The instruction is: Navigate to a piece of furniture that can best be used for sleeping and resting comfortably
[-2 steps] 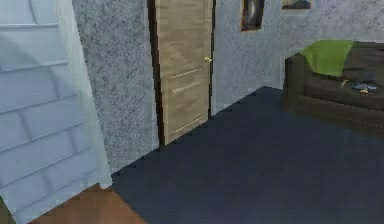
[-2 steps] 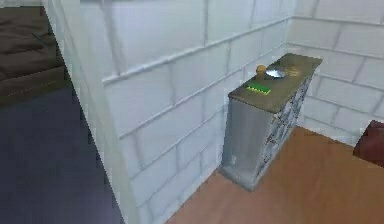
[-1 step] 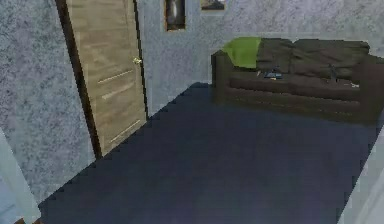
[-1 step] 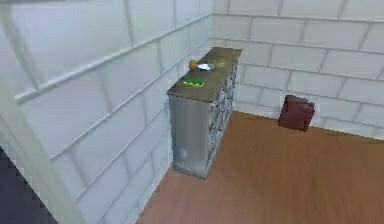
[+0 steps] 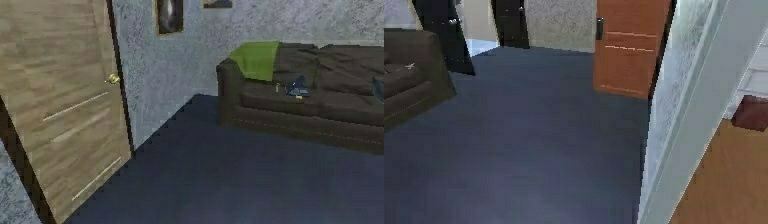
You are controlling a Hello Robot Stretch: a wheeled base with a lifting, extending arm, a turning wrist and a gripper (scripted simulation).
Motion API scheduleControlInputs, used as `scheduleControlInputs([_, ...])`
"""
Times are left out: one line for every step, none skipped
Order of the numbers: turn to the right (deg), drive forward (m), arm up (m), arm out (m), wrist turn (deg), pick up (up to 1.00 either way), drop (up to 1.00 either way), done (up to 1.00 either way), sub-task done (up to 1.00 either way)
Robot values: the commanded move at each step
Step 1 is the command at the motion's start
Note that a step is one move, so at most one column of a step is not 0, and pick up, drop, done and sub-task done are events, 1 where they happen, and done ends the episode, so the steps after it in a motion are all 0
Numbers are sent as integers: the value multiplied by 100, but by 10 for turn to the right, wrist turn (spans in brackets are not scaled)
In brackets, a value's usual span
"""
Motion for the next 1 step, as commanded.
scheduleControlInputs([450,0,0,0,0,0,0,0,0])
